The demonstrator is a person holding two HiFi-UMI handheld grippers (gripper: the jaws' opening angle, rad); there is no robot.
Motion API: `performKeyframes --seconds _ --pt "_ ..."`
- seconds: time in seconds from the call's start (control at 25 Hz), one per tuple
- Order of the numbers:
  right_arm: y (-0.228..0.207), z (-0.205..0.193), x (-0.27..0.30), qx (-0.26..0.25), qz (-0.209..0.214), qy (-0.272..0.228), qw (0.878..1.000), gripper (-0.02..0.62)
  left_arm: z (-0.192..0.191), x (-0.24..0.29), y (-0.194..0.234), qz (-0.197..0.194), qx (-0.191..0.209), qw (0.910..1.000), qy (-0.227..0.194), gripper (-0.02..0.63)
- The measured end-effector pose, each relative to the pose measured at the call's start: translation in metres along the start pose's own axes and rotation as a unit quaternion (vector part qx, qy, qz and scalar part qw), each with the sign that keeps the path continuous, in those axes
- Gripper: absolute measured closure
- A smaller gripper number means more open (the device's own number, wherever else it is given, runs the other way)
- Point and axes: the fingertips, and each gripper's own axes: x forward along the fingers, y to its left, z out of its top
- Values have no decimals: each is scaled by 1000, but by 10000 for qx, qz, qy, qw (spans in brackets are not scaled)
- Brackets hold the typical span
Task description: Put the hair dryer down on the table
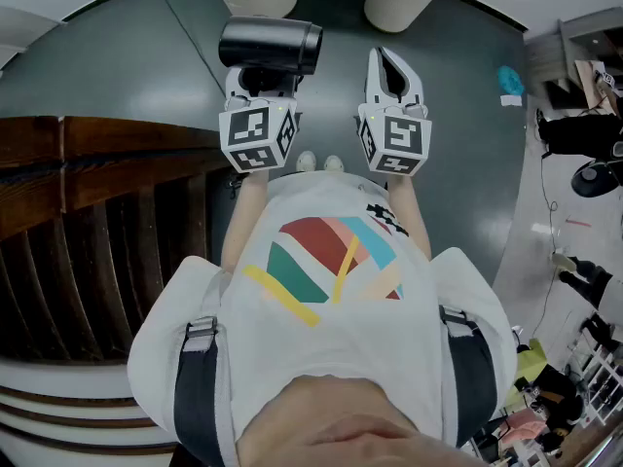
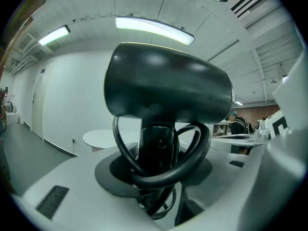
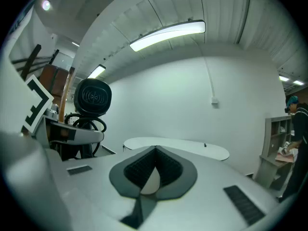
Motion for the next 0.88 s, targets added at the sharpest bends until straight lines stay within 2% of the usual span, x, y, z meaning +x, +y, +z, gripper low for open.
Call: performKeyframes --seconds 0.52,0.72,0.88 --pt "-21 -7 1 139 12 6 9999 585 4 10 -14 2 70 9999 -109 390" --pt "-44 -6 0 523 93 -224 9983 586 7 21 -28 -33 -76 9997 -226 391" --pt "-58 -14 9 552 101 -220 9982 586 12 30 -32 -42 -131 9992 -375 391"
